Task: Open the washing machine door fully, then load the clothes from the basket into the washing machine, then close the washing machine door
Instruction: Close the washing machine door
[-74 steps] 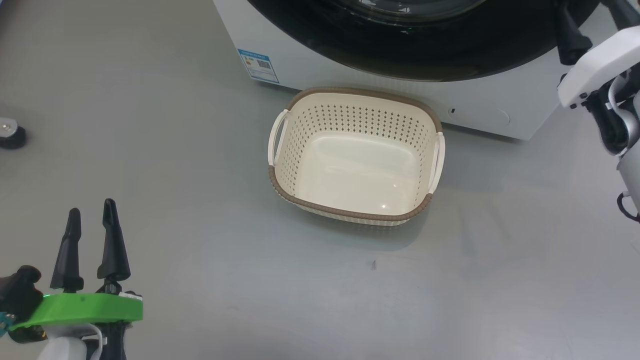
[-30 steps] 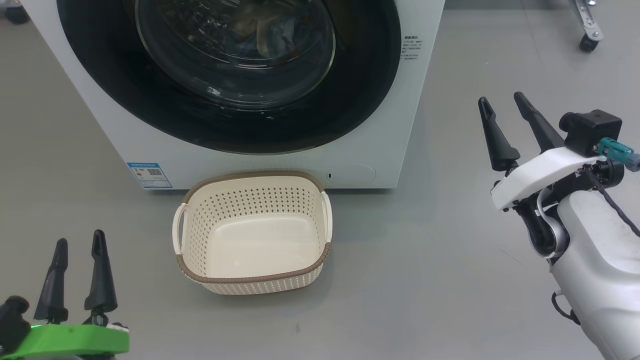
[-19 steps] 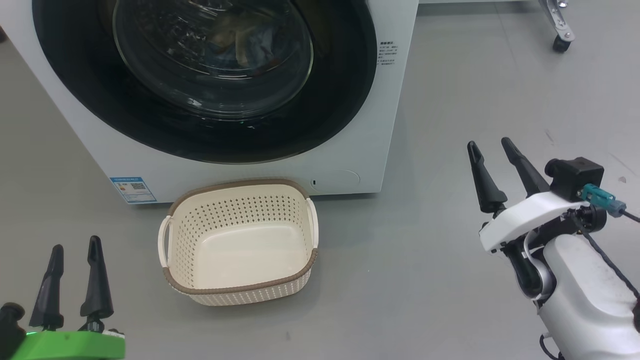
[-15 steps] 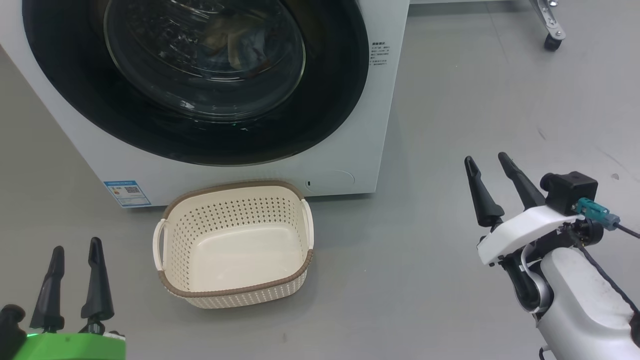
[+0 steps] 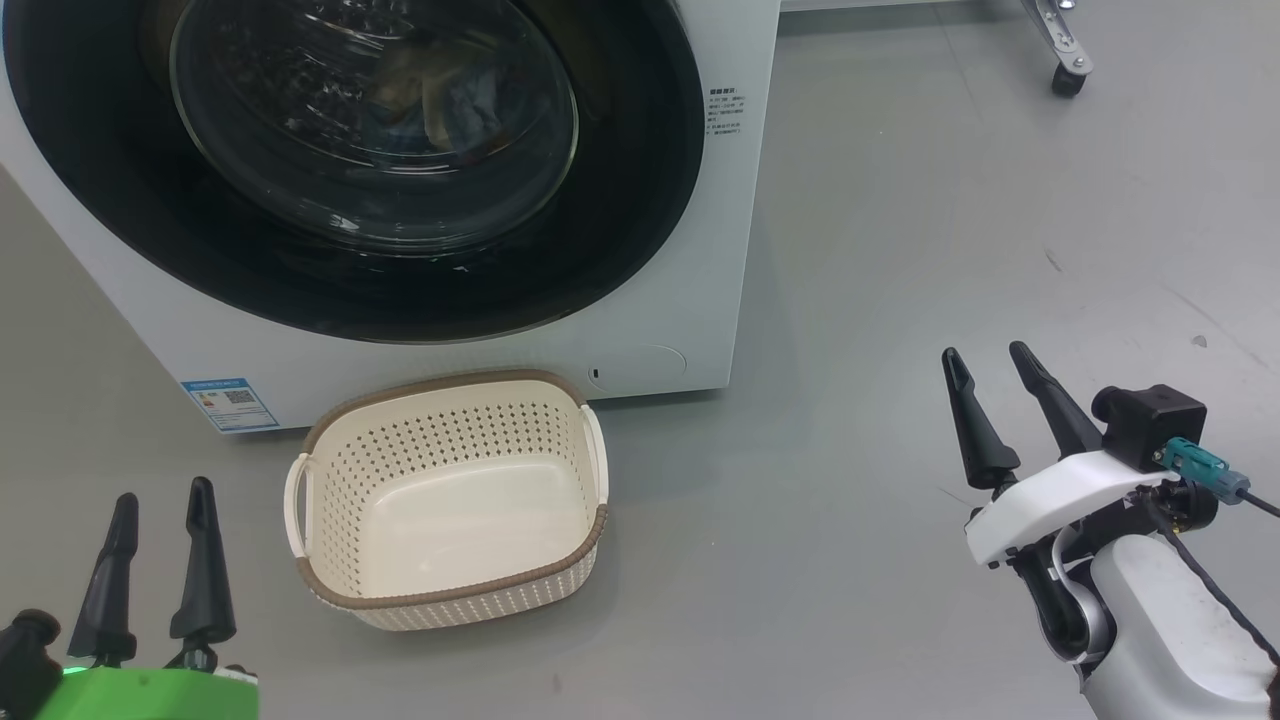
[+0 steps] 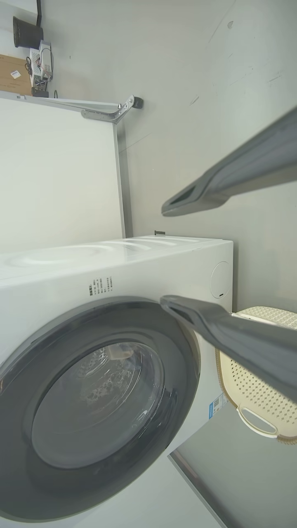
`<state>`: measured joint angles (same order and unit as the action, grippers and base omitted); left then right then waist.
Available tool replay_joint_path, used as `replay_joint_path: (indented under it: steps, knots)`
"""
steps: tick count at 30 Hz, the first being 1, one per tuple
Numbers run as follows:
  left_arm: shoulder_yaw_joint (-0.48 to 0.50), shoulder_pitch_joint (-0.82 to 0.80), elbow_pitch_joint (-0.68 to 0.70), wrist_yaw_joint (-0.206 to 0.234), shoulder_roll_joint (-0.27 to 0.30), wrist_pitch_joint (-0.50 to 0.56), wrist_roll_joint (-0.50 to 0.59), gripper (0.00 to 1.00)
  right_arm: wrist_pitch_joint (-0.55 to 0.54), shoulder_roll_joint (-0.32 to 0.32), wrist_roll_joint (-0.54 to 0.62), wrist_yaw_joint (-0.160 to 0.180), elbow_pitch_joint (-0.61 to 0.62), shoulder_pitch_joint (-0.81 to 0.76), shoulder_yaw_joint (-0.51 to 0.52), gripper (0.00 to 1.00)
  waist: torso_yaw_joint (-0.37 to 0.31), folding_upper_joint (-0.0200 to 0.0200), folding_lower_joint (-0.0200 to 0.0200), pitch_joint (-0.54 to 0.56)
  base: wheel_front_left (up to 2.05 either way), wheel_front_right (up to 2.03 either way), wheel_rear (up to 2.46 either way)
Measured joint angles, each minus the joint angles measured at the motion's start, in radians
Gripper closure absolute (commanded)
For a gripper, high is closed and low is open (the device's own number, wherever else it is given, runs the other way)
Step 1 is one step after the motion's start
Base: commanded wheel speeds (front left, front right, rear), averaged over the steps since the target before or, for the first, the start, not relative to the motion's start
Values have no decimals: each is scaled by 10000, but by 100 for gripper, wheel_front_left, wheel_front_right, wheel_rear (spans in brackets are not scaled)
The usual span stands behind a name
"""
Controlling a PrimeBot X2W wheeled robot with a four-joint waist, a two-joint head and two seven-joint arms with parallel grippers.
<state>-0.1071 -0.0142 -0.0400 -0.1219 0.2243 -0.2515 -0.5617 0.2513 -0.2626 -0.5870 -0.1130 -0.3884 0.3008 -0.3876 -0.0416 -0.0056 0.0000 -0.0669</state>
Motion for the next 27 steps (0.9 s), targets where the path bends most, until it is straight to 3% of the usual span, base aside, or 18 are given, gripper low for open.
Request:
replay_joint_path:
  steps: [27]
  knots:
    - [-267,11,-73,0,38,0,-19,0,0,150,522,-17,389,-539,330,0,123,0,0,25,0,0,0]
